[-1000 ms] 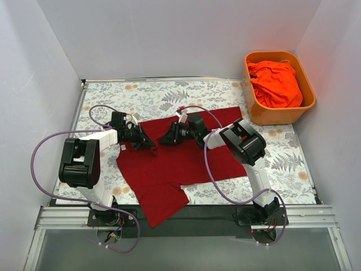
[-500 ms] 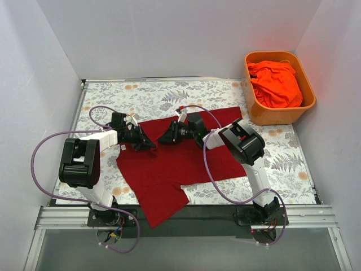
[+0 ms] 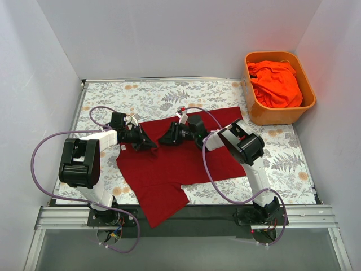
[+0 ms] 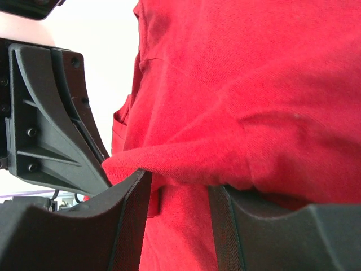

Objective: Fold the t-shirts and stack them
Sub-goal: Fold the tshirt

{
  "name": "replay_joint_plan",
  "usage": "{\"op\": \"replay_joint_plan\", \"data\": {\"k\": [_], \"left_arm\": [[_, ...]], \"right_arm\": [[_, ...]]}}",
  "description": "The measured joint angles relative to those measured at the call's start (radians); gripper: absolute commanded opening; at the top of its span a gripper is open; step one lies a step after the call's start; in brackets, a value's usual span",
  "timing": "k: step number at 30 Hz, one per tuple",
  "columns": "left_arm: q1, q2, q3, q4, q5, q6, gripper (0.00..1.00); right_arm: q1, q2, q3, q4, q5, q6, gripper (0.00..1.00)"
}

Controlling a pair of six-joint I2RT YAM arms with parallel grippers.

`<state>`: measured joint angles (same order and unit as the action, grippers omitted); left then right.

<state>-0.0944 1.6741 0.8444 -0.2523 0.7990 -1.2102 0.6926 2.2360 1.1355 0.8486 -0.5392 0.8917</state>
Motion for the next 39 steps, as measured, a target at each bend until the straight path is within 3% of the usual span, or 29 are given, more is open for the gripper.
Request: {"op": "replay_joint_plan", "data": {"k": [7, 10, 17, 21, 24, 25, 28, 29, 34, 39], "left_arm": [[0.0, 0.0, 0.0, 0.0, 0.016, -0.001, 0.0], [0.0, 0.0, -0.002, 0.001, 0.016, -0.001, 0.0], [0.0, 0.0, -0.005, -0.002, -0.012, 0.001, 0.0], [0.0, 0.0, -0.004, -0.021, -0.061, 0.01, 0.11], [0.0, -0.005, 0.0, -0.059, -0.125, 0.021, 0.29], [0.0, -0.012, 0.002, -0.073, -0.151, 0.024, 0.42], [0.0, -0.062, 0.006, -0.116, -0.236, 0.024, 0.63], [0.0, -0.083, 0.006, -0.126, -0.257, 0.021, 0.67], [-0.001, -0.241, 0.001, -0.174, -0.387, -0.019, 0.7], [-0.029, -0.391, -0.072, -0.19, -0.48, -0.098, 0.64]], "right_arm": [[0.009, 0.031, 0.015, 0.053, -0.03, 0.0, 0.4], [0.009, 0.039, 0.015, 0.072, -0.045, 0.0, 0.32], [0.009, 0.039, 0.014, 0.098, -0.064, -0.003, 0.03], [0.009, 0.035, 0.002, 0.1, -0.066, -0.002, 0.01], [0.009, 0.014, -0.031, 0.091, -0.066, -0.003, 0.01], [0.008, 0.003, -0.042, 0.085, -0.067, -0.004, 0.01], [0.001, -0.039, -0.067, 0.052, -0.068, -0.008, 0.01], [-0.002, -0.056, -0.073, 0.033, -0.068, -0.011, 0.01], [-0.027, -0.15, -0.088, -0.094, -0.07, -0.055, 0.01], [-0.053, -0.204, -0.082, -0.288, -0.069, -0.146, 0.01]]}}
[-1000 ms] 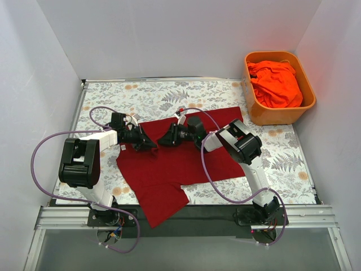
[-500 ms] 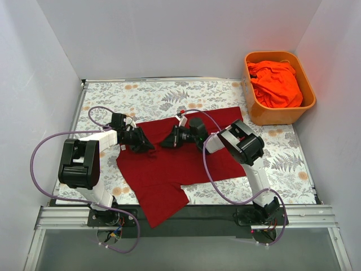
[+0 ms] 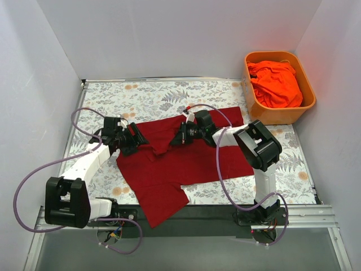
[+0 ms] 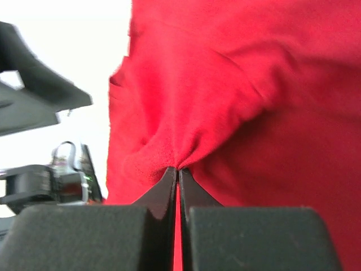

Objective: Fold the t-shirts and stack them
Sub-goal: Fold the tshirt

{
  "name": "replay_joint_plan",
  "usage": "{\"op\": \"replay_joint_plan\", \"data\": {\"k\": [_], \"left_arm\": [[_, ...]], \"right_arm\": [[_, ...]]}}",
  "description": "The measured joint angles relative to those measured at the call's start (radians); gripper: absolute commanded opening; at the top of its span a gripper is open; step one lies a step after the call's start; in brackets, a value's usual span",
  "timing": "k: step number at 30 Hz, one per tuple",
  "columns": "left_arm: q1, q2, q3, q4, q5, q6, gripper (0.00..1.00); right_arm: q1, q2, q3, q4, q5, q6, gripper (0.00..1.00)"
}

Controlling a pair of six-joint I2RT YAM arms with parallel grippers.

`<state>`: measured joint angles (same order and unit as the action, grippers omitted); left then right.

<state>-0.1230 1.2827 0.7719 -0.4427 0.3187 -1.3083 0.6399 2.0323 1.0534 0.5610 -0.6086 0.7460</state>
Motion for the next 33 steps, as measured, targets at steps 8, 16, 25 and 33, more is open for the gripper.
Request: {"op": "replay_joint_plan", "data": {"k": [8, 16, 25, 33], "left_arm": [[-0.107, -0.014, -0.071, -0.019, -0.086, -0.109, 0.58], [-0.196, 0.082, -0.067, 0.011, -0.159, -0.166, 0.45], [-0.218, 0.14, -0.06, 0.02, -0.218, -0.189, 0.4], [-0.227, 0.158, -0.05, 0.039, -0.232, -0.199, 0.3]], "right_arm": [[-0.02, -0.004, 0.132, -0.426, 0.049, -0.212, 0.05], [-0.024, -0.002, 0.202, -0.568, 0.061, -0.303, 0.07], [-0.025, 0.005, 0.216, -0.613, 0.061, -0.327, 0.08], [-0.024, 0.006, 0.227, -0.616, 0.06, -0.331, 0.08]]}}
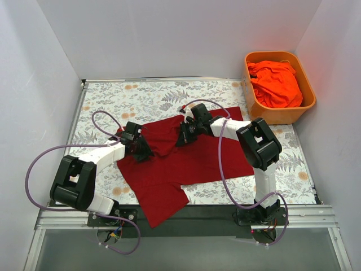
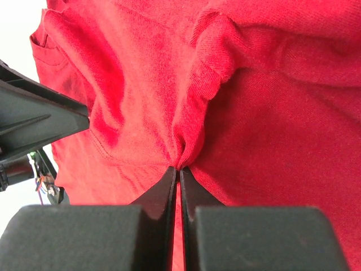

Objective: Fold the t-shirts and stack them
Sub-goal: Fold the tshirt

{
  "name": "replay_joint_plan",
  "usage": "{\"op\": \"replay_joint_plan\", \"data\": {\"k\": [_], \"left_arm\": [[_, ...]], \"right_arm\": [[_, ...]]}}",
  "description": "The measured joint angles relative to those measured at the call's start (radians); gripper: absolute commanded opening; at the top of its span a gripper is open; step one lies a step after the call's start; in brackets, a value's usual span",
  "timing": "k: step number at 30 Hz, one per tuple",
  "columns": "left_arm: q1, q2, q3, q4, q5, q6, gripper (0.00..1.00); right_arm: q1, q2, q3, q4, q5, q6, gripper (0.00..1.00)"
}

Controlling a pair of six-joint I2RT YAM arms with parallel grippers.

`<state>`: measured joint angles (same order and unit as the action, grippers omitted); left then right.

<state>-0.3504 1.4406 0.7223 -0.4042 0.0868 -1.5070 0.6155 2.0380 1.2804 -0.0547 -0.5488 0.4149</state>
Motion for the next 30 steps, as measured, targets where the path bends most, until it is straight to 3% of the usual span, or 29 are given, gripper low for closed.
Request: {"op": "replay_joint_plan", "data": {"k": [13, 16, 20, 30], "left_arm": [[-0.007, 0.026, 0.005, 0.012, -0.03, -0.008, 0.31], [-0.007, 0.026, 0.005, 0.011, -0.04, -0.009, 0.23], [-0.007, 0.027, 0.005, 0.013, -0.045, -0.008, 0.0], [-0.018, -0.04, 0.005, -0.021, -0.038, -0.018, 0.0]], "right_arm": [[0.0, 0.01, 0.015, -0.002, 0.0, 0.0, 0.08], [0.0, 0.014, 0.016, -0.003, -0.001, 0.0, 0.08], [0.0, 0.016, 0.017, -0.003, -0.001, 0.0, 0.08], [0.0, 0.018, 0.048, -0.026, 0.006, -0.013, 0.08]]}}
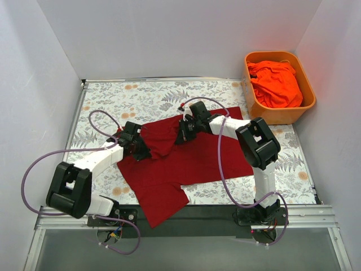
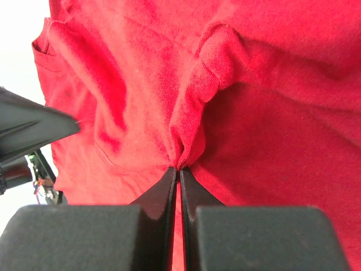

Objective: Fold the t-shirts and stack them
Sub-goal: Fold the tshirt

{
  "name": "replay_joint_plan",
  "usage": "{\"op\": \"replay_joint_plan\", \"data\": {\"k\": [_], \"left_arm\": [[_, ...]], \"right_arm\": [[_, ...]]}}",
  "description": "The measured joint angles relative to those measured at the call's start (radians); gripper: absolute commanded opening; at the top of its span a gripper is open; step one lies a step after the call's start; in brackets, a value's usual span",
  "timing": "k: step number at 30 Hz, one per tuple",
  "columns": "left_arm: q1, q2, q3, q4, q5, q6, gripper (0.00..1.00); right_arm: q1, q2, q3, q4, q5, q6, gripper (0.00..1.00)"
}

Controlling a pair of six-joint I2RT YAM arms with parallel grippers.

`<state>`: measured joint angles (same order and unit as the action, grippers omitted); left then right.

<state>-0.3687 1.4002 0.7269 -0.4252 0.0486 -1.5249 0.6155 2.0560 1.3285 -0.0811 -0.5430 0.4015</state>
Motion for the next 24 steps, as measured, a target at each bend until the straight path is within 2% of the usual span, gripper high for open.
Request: {"op": "replay_joint_plan", "data": {"k": [8, 20, 24], "left_arm": [[-0.002, -0.165, -0.003, -0.06, 0.036, -0.047, 0.0], [-0.009, -0.194, -0.1, -0.087, 0.071, -0.116, 0.0], [-0.01, -0.202, -0.1, -0.086, 0.086, -0.122, 0.15]], "right_arm": [[0.0, 0.002, 0.063, -0.071, 0.032, -0.046, 0.11], [0.001, 0.047, 0.17, -0.278, 0.083, -0.134, 0.21], [0.001, 0.047, 0.17, -0.336, 0.125, -0.166, 0.29]]}}
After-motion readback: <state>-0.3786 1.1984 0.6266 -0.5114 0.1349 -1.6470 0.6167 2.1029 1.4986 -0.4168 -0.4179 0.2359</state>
